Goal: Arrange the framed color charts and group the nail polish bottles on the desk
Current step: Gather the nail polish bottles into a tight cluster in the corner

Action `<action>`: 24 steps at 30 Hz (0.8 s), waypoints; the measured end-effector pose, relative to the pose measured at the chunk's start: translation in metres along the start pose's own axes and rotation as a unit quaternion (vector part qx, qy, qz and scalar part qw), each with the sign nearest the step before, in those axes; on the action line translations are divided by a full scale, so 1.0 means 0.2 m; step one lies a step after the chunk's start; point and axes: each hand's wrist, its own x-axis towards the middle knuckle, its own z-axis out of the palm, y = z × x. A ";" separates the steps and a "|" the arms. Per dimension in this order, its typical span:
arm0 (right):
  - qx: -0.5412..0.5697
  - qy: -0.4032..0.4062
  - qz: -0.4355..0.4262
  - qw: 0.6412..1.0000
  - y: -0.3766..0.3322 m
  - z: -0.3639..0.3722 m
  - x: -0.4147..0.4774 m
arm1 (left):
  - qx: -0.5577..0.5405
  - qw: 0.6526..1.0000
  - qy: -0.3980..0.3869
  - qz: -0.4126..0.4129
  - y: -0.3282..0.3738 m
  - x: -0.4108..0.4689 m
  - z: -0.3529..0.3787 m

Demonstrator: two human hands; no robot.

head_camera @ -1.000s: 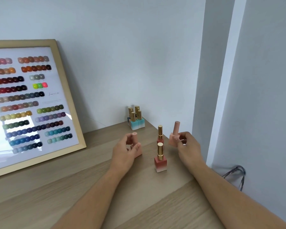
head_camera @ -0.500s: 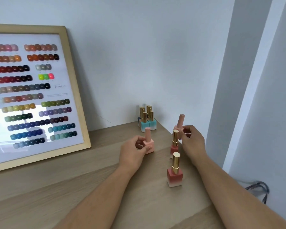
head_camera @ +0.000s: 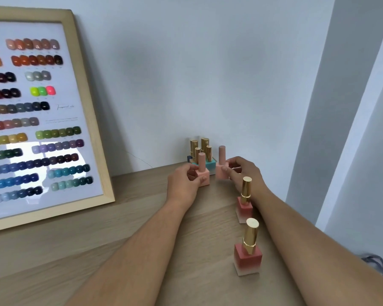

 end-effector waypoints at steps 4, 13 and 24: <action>-0.032 -0.026 -0.018 0.999 0.00 0.02 0.02 | -0.017 1.000 0.008 -0.001 -0.01 0.01 0.01; -0.044 -0.053 -0.016 0.997 -0.01 0.02 0.02 | 0.003 1.000 0.006 -0.003 0.00 0.00 0.01; -0.010 -0.022 -0.002 1.000 -0.02 0.04 0.03 | 0.029 0.999 0.026 -0.023 -0.01 0.01 0.02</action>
